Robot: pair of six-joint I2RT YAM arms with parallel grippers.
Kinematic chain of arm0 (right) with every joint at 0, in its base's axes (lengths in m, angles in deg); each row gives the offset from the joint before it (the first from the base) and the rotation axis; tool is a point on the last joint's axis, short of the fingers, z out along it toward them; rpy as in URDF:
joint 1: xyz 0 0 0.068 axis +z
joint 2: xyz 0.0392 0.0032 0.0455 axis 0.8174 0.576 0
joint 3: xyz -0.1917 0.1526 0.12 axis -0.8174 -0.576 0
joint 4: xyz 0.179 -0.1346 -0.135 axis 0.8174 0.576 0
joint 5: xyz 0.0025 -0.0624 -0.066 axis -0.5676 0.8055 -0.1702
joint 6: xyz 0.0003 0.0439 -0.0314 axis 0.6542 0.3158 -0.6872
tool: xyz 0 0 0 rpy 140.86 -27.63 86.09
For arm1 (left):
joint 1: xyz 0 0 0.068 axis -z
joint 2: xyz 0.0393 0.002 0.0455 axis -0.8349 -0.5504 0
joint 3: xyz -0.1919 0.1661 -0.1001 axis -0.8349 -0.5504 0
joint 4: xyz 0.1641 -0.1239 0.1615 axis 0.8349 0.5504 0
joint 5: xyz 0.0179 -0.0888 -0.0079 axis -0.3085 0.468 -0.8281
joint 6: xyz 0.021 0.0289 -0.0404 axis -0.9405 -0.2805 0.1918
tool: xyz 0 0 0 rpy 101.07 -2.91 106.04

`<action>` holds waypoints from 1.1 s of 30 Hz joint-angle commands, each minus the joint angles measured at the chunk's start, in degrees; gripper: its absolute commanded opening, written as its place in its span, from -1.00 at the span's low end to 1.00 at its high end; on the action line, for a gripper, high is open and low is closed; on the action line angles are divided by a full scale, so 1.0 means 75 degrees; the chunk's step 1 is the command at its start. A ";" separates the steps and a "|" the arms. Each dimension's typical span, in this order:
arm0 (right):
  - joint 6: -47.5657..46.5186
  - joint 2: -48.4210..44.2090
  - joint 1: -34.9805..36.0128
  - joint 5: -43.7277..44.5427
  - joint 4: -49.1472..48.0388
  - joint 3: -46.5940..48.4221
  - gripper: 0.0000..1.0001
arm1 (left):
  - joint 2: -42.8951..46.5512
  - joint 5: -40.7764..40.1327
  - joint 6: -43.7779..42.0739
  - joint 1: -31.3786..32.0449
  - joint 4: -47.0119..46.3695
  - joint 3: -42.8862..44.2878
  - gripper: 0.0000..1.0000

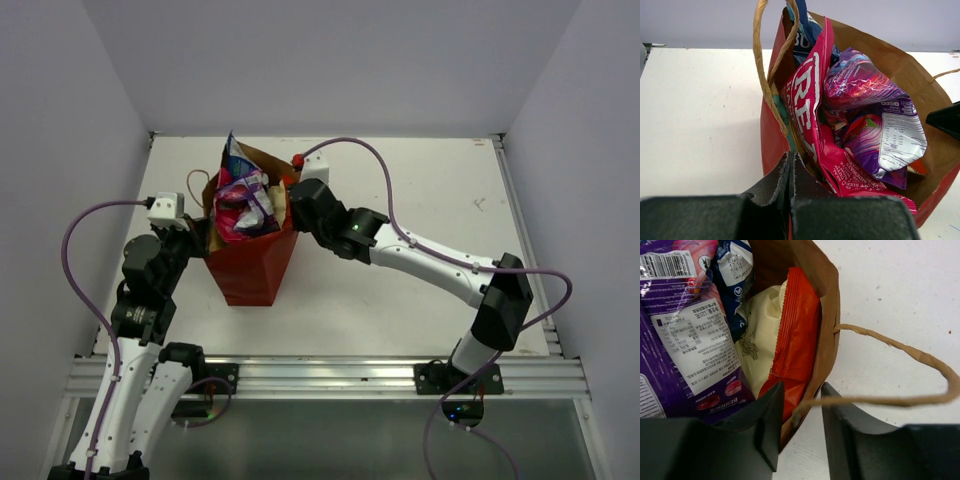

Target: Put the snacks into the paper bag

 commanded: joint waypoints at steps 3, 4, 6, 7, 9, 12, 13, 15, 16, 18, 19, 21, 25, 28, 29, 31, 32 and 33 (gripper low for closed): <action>0.0265 0.0233 -0.0061 -0.0234 0.0183 0.0332 -0.60 | 0.0096 0.0080 -0.0061 0.0091 -0.0310 -0.0001 -1.00; 0.0253 0.0233 -0.0072 -0.0234 0.0171 0.0332 -0.76 | 0.0073 0.0068 -0.0061 0.0092 -0.0322 0.0011 -1.00; 0.0183 0.0198 -0.0072 -0.0198 0.0218 0.0425 -1.00 | 0.0014 0.0207 0.0044 0.0092 -0.0357 0.0046 -1.00; 0.0136 0.0186 -0.0061 -0.0164 0.0276 0.0495 -1.00 | -0.0056 0.0313 0.0091 0.0092 -0.0415 0.0058 -1.00; -0.0039 0.0151 -0.0061 -0.0117 0.0417 0.0729 -1.00 | -0.0115 0.0535 0.0301 0.0092 -0.0498 0.0093 -1.00; -0.0320 -0.0025 -0.0072 0.0012 0.0592 0.0987 -1.00 | -0.0138 0.0746 0.0489 0.0092 -0.0650 0.0152 -1.00; -0.0379 -0.0072 -0.0072 0.0047 0.0674 0.1058 -1.00 | -0.0150 0.0852 0.0536 0.0092 -0.0766 0.0163 -1.00; -0.0532 -0.0224 -0.0061 0.0083 0.0850 0.1268 -1.00 | -0.0173 0.1330 0.0828 0.0092 -0.1151 0.0140 -1.00; -0.0567 -0.0271 -0.0061 0.0094 0.0921 0.1327 -1.00 | -0.0208 0.1519 0.0946 0.0092 -0.1317 0.0128 -1.00; -0.0637 -0.0446 -0.0061 0.0177 0.1073 0.1433 -1.00 | -0.0302 0.1940 0.1296 0.0103 -0.1633 0.0128 -1.00; -0.0649 -0.0528 -0.0061 0.0200 0.1108 0.1422 -1.00 | -0.0418 0.2036 0.1391 0.0103 -0.1832 0.0163 -1.00; -0.0755 -0.0739 -0.0072 0.0305 0.1225 0.1398 -1.00 | -0.0501 0.2165 0.1579 0.0150 -0.2182 0.0222 -1.00; -0.0977 -0.1021 -0.0072 0.0458 0.1542 0.1433 -1.00 | -0.0665 0.2119 0.1743 0.0267 -0.2373 0.0607 -1.00; -0.1083 -0.1267 -0.0061 0.0528 0.1881 0.1597 -1.00 | -0.0922 0.1932 0.1826 0.0407 -0.2209 0.1273 -1.00; -0.1129 -0.1325 -0.0061 0.0575 0.1998 0.1772 -1.00 | -0.0993 0.1838 0.1872 0.0478 -0.2162 0.1474 -1.00; -0.1246 -0.1536 -0.0061 0.0738 0.2350 0.1960 -1.00 | -0.1087 0.1756 0.1943 0.0560 -0.1986 0.2128 -1.00; -0.1293 -0.1630 -0.0072 0.0797 0.2374 0.1961 -1.00 | -0.1076 0.1686 0.2013 0.0630 -0.1986 0.2306 -1.00; -0.1329 -0.1851 -0.0061 0.0879 0.2363 0.1903 -1.00 | -0.1076 0.1685 0.2048 0.0642 -0.1986 0.2517 -1.00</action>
